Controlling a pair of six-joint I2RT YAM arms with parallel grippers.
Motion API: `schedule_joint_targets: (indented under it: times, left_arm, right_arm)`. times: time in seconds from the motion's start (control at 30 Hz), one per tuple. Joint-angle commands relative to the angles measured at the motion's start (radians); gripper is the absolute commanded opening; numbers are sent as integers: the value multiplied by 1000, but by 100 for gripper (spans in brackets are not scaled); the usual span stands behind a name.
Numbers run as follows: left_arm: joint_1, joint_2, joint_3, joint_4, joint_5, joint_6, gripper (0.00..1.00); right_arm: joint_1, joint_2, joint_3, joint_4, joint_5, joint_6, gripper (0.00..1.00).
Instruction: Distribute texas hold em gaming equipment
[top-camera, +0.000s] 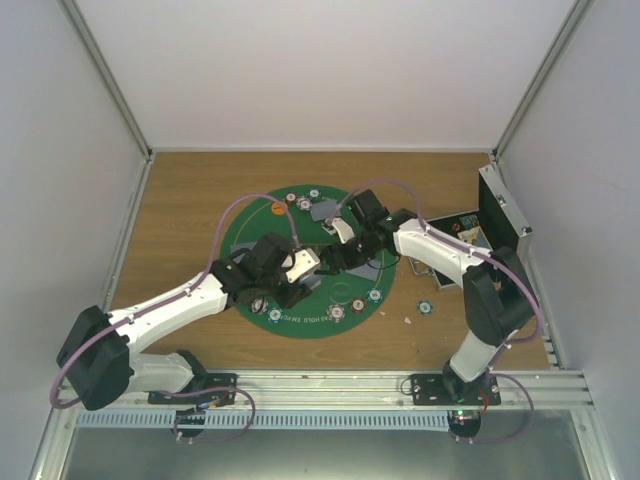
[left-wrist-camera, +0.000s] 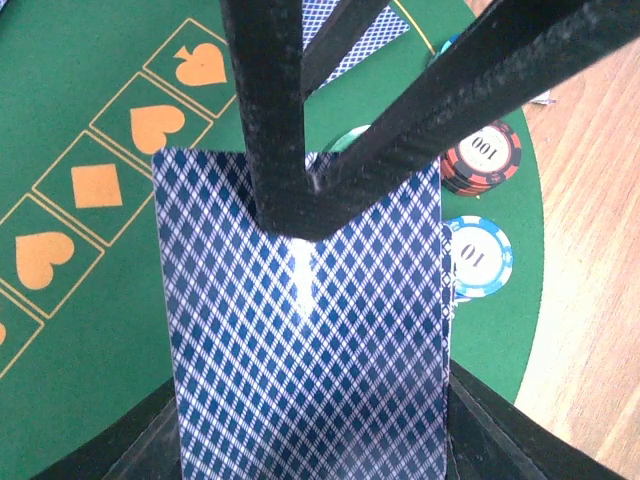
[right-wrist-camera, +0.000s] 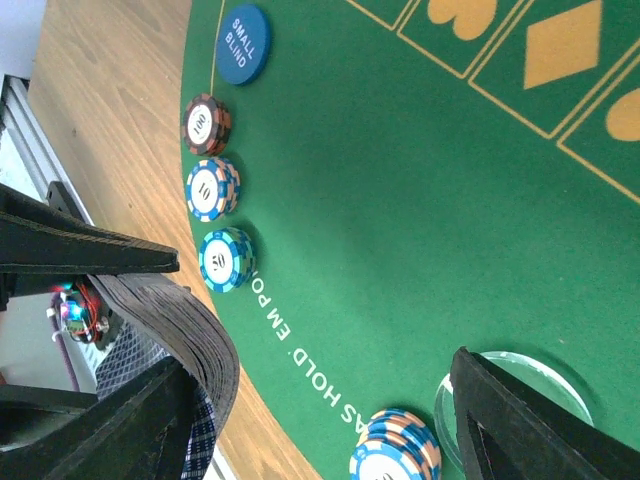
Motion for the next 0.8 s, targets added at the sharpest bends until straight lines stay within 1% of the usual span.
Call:
schedule_joint_targets:
  times: [0.0,0.07,0.2,0.27,0.33,0.37,0.5,0.6,0.77]
  left_arm:
    - [3,-26,-3,42,9,4,55]
    - [3,-25,-3,41,9,5,56]
    - [3,-22,-3,42,6,5,55]
    - [3,-21,-3,42,5,4,55]
    - [3,-19,-3,43,5,4,55]
    - [3,-19,-2,42,5,4,55]
    - [3,-16,-2,42,3,5,55]
    - [3,-14,-3,44,-2,6,55]
    - [3,-10,-3,43,-3,5,55]
  right_arm:
    - [-24,-16,-6,-33,35,-19,71]
    - [-25,-10,-5,-34,-17,-37,68]
    - [-25,-13,-10,-15,-112,-47,55]
    - [-25,-20,-10,-8,-139,-48,46]
    - [-24,-23,-12,1,-156,-46,28]
    - [-25,-24,-12,4,-164,-45,21]
    - [-25,-27,-15,12,-182,-41,5]
    - [-27,-37,-15,5,-147,-39,1]
    - [-54,-60,-22,-6,-88,-35,1]
